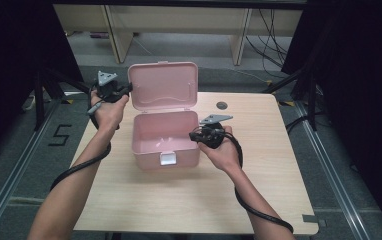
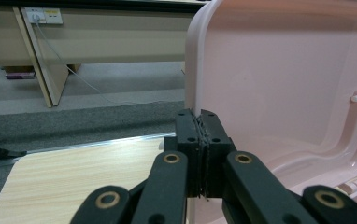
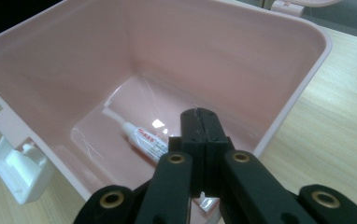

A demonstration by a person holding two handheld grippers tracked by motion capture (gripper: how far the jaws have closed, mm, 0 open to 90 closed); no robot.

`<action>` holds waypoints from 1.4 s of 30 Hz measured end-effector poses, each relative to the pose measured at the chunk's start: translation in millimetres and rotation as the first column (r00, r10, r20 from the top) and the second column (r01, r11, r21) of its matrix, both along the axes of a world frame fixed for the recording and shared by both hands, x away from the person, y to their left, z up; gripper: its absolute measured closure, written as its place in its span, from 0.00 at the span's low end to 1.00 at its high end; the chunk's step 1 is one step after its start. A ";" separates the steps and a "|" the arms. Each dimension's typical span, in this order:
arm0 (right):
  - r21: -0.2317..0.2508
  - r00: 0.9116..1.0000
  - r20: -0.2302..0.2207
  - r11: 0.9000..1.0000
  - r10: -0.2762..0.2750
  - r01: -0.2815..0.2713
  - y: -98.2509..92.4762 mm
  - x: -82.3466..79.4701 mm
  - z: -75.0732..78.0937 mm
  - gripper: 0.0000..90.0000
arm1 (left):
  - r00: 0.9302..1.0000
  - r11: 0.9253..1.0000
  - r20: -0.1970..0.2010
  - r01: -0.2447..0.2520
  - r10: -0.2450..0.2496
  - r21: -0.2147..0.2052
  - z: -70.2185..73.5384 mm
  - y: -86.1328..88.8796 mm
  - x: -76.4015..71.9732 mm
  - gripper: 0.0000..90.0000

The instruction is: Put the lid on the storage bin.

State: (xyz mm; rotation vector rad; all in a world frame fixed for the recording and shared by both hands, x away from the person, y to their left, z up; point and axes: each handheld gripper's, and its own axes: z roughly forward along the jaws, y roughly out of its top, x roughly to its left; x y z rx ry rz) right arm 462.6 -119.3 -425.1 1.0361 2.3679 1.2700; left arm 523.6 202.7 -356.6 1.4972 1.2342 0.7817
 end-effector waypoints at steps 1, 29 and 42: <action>0.000 1.000 0.001 1.000 0.001 -0.001 0.1 0.1 -0.1 1.00 | 1.000 1.000 0.004 0.002 -0.002 0.001 -0.3 0.0 -0.6 0.98; 0.010 1.000 -0.013 1.000 -0.007 0.007 2.3 -0.2 0.0 1.00 | 0.997 0.998 0.073 -0.008 0.004 0.055 -4.9 -3.2 -29.6 0.98; 0.022 1.000 -0.013 1.000 -0.008 0.008 3.4 -0.3 -0.7 1.00 | 0.995 0.996 0.102 -0.006 -0.003 0.089 -9.2 -3.9 -43.3 0.98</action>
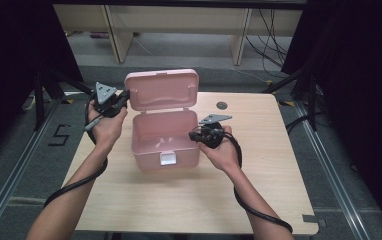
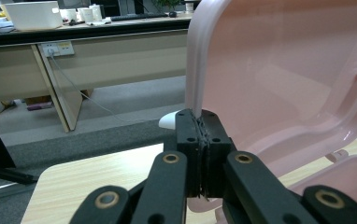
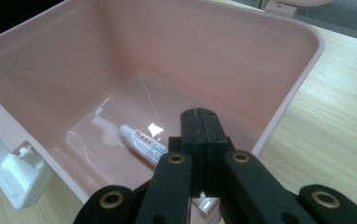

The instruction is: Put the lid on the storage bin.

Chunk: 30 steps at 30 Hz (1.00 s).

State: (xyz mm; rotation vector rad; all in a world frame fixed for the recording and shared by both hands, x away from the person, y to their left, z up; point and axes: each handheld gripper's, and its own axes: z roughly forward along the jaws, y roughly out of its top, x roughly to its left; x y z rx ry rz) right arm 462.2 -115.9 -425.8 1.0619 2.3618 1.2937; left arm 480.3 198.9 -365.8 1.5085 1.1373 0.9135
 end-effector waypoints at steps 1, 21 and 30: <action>0.000 1.000 0.000 1.000 0.000 0.000 0.0 0.0 0.0 1.00 | 1.000 1.000 0.004 -0.001 0.001 0.000 -0.5 -0.3 -1.0 0.98; -0.007 1.000 0.004 1.000 -0.005 0.005 -1.2 -0.2 0.7 1.00 | 1.000 1.000 0.024 0.003 -0.004 0.030 -5.4 -0.9 -13.4 0.98; 0.002 1.000 0.022 1.000 0.009 -0.009 -1.3 1.1 -0.7 1.00 | 0.999 0.999 0.040 0.002 -0.003 0.043 -10.4 -0.7 -20.6 0.98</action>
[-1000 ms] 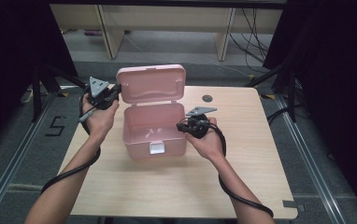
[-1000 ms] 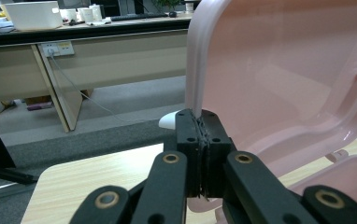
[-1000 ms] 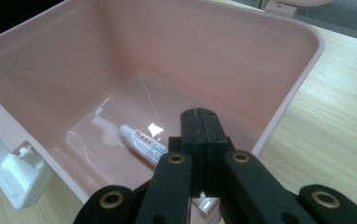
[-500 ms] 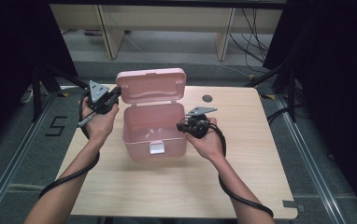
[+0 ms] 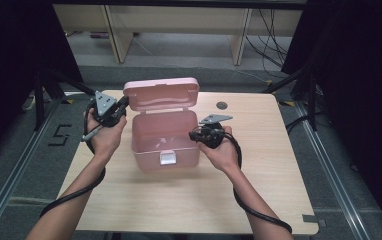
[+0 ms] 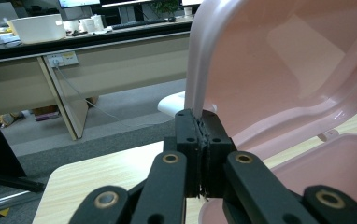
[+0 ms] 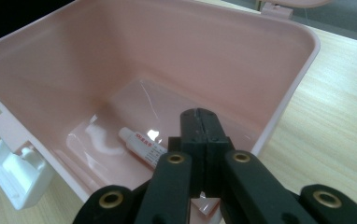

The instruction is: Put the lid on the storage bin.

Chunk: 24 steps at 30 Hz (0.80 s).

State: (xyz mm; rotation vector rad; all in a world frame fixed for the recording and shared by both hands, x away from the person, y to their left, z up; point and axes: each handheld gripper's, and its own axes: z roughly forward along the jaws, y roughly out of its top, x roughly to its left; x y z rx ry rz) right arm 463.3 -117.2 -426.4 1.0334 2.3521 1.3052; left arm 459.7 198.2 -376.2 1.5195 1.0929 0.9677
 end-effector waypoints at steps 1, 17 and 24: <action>-0.007 1.000 0.004 1.000 -0.006 0.006 -0.2 -0.5 0.3 1.00 | 1.000 1.000 -0.001 -0.002 0.002 -0.002 -0.3 0.0 -0.4 0.98; 0.012 1.000 0.018 1.000 -0.007 0.007 0.2 -2.4 -0.7 0.94 | 1.000 1.000 0.018 -0.011 0.011 0.013 -4.5 -1.7 -5.5 0.98; 0.085 0.995 0.091 0.996 -0.040 0.032 -10.5 -14.4 8.1 0.92 | 1.000 1.000 0.019 -0.010 0.010 0.016 -5.2 -1.7 -7.5 0.97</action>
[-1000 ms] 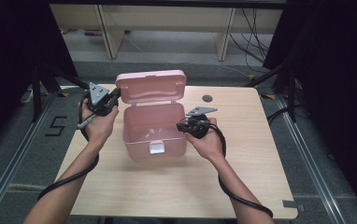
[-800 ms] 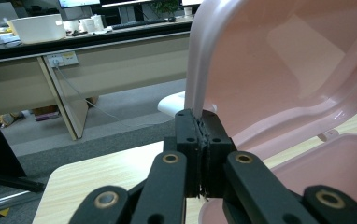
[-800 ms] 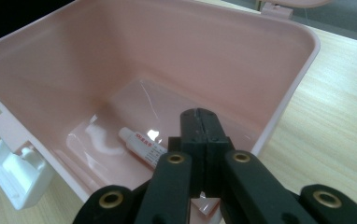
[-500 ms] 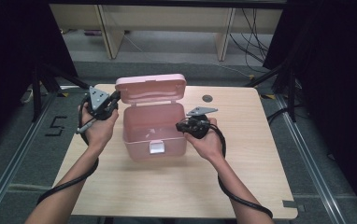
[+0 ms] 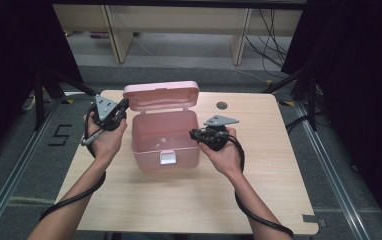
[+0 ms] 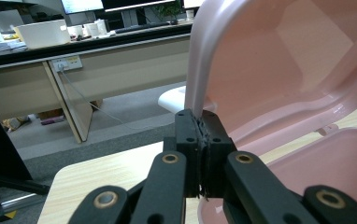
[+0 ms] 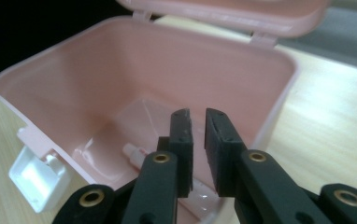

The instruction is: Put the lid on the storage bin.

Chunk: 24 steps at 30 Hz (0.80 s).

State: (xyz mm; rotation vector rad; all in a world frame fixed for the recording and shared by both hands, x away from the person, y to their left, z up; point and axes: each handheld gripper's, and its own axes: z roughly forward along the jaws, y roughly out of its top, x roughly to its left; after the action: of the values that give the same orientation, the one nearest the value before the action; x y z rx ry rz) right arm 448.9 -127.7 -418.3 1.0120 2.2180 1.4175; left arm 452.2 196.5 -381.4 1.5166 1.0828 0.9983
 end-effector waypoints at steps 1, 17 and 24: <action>0.002 1.000 0.012 1.000 0.001 -0.001 -3.0 -2.0 2.6 0.92 | 1.000 1.000 0.001 -0.001 0.001 0.001 -0.2 -0.4 -0.4 0.97; 0.020 0.994 -0.002 0.994 -0.110 0.110 -50.7 -19.9 8.3 1.00 | 1.000 1.000 -0.001 0.010 -0.010 0.006 -2.2 -0.2 -6.3 0.97; 0.025 0.993 0.019 0.992 -0.121 0.120 -61.6 -23.5 8.1 1.00 | 1.000 1.000 -0.001 0.018 -0.018 0.003 -4.6 0.2 -10.1 0.97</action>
State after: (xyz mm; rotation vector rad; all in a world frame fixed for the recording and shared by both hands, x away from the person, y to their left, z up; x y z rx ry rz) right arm 425.5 -189.3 -410.2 1.1142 2.0929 1.3976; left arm 442.1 196.7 -386.0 1.5267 1.0673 0.9874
